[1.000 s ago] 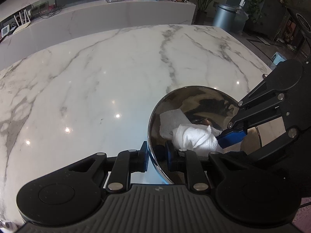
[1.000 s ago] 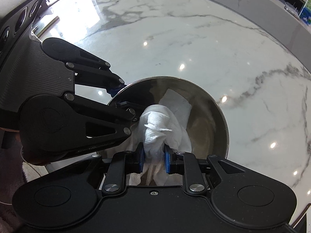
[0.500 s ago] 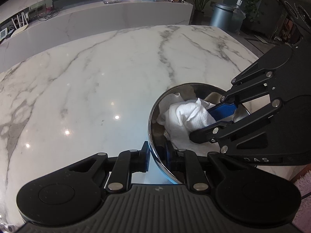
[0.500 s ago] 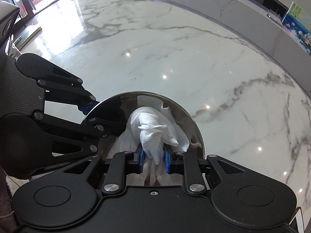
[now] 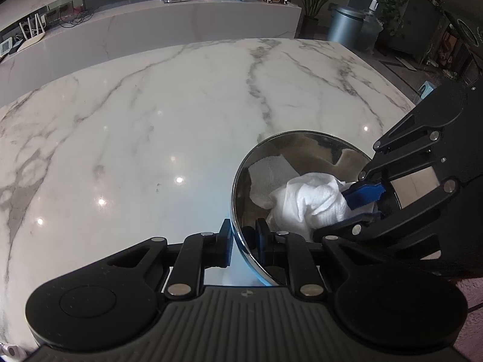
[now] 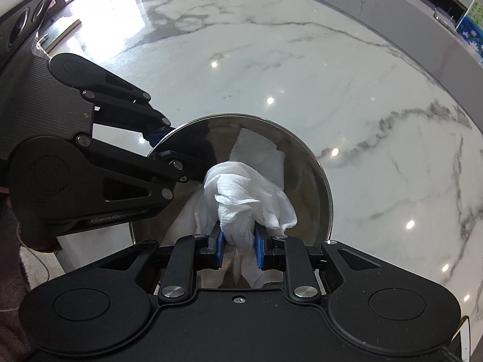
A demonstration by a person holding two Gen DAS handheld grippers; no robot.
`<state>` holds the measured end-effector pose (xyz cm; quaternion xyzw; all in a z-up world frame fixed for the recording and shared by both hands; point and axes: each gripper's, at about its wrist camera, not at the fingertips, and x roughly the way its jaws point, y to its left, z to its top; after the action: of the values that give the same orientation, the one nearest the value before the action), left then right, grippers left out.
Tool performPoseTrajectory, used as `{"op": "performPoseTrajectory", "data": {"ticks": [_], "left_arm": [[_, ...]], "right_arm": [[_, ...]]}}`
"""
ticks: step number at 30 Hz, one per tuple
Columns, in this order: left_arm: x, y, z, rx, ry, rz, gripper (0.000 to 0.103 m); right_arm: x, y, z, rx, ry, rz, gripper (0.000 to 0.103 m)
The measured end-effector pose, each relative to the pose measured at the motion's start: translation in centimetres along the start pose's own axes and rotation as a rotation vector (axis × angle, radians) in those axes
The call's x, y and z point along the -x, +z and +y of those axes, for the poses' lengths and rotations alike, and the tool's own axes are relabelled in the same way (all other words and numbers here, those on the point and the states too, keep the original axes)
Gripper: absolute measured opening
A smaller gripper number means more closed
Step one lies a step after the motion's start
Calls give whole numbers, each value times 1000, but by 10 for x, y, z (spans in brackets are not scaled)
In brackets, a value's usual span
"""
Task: Clean bowl
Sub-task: 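Wipe the bowl interior with the right-held cloth while the left tool steadies the bowl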
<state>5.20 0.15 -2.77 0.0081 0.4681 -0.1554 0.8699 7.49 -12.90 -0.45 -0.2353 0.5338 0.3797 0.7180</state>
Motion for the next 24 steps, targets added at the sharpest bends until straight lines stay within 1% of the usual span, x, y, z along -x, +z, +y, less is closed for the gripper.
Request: {"op": "performPoseTrajectory", "data": {"ticks": [5,9,14,20,24], "left_arm": [[0,0,-1,-4,-7,2,14],[1,-1,0,-10,-12,4,14],[2,-2,-1,-25,-13,6,14],[2,-2,-1,-30,-14,6,14],[1,-2,1,-19,-17,9,15]], "right_arm": [[2,-4,4,16,45,26,18],[0,-5,5,14,36,24,18],[-5,-4,3,3,5,-4,18],[-4,-5,-1,-37,-69,-65,17],[-2,-6,-3,-60,-90,-70,17]]}}
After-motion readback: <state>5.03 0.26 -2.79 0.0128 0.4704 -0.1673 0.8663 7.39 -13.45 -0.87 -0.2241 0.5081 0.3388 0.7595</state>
